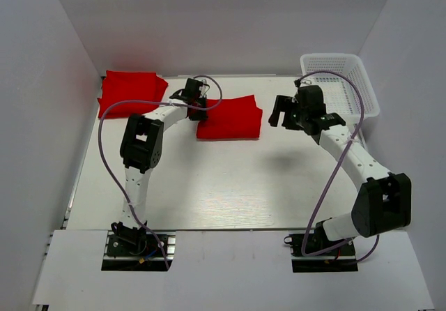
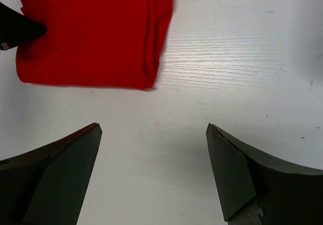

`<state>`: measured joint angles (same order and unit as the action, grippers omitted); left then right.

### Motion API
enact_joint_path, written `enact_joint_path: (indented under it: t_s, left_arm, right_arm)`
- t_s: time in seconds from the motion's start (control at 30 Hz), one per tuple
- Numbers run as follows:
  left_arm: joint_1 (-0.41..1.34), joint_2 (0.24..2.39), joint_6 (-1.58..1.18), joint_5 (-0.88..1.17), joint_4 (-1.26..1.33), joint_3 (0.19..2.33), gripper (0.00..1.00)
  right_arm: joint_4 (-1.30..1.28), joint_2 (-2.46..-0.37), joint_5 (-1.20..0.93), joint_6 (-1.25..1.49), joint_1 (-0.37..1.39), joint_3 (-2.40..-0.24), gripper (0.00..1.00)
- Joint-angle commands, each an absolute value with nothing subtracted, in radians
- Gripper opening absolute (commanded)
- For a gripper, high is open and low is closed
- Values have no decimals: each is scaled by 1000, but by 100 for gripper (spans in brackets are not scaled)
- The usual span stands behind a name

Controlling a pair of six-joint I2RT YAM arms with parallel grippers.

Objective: Fold and stack the t-shirts
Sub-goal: Put the neatly folded tshirt into the corner of the board with the left arm

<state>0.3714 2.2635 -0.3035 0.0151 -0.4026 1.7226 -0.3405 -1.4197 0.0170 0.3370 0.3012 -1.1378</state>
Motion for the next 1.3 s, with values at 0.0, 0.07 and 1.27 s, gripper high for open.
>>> enact_joint_path:
  t_s: [0.0,0.07,1.27]
  left_arm:
    - [379,2278,-275,127,-422,1669,0]
    - [359,2234,-264,162,-388,1648,0]
    - [215,1964,501,-71,-549,2005,0]
  right_arm:
    - [-322,-1361,60,337,296,-1123,90]
    - [-321,-1335,69,336,296,-1111,90]
    - [-348,-1152,293,410,296,-943,90]
